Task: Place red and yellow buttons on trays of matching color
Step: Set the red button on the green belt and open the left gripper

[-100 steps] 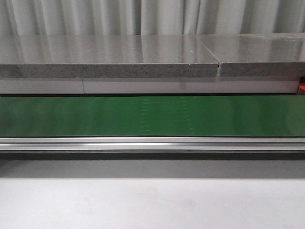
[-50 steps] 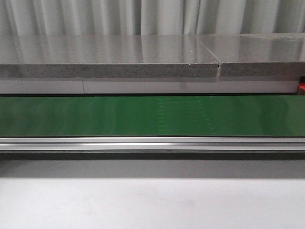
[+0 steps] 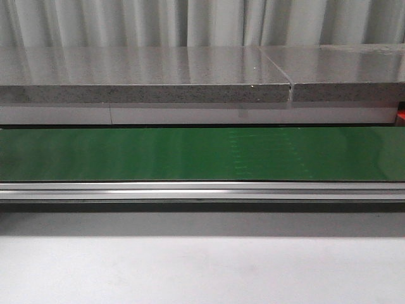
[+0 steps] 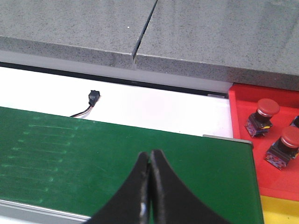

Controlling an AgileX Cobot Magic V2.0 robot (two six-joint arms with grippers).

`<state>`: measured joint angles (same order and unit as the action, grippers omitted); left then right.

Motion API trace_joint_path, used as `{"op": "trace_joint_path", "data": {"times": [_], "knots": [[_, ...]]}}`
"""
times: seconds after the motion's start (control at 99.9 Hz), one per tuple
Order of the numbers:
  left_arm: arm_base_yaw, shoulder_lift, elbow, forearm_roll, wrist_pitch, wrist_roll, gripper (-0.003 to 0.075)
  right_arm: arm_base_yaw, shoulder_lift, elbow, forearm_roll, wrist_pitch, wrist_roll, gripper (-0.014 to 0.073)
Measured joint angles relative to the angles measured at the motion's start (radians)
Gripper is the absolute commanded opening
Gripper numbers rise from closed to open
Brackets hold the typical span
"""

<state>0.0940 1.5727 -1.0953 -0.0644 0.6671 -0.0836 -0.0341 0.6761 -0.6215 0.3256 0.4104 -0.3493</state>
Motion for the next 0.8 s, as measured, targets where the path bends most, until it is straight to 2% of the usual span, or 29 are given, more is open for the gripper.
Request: {"op": "trace_joint_path", "data": {"times": [0.07,0.14,0.34,0.631,0.801], "knots": [[0.000,0.000,0.000,-0.030,0.000,0.040,0.0629,0.000,0.000,0.000,0.000,0.000,0.000,-0.0067],[0.000,0.000,0.000,-0.056,0.000,0.064,0.0687,0.000,0.000,0.000,0.000,0.000,0.000,-0.0067],[0.000,0.002,-0.030,-0.071,0.037,0.092,0.0660,0.000,0.000,0.000,0.000,0.002,0.000,-0.0067],[0.000,0.002,-0.196,-0.073,0.092,0.096,0.0660,0.000,0.000,0.000,0.000,0.002,0.000,-0.0067],[0.044,0.002,-0.253,-0.076,0.094,0.096,0.0660,0.000,0.000,0.000,0.000,0.002,0.000,-0.0067]]}}
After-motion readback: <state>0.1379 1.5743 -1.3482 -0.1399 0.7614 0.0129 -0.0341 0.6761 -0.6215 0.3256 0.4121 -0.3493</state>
